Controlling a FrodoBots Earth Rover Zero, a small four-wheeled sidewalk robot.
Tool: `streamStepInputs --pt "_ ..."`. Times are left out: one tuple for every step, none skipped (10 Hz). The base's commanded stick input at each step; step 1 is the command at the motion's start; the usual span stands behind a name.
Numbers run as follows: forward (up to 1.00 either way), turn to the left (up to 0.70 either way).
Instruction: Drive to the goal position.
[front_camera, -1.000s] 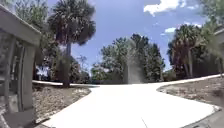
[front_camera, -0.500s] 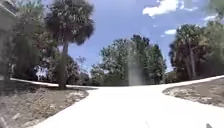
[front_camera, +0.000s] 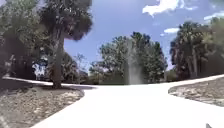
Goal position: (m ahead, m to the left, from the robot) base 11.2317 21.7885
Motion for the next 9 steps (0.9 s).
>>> streamStepInputs --pt "0.85 0.0" --pt "0.85 0.0" --pt "0.85 0.0" --pt "0.85 0.0" --pt "0.85 0.0" --pt "0.85 0.0" --pt "0.85 0.0" --pt "0.85 0.0" --pt "0.85 0.0"
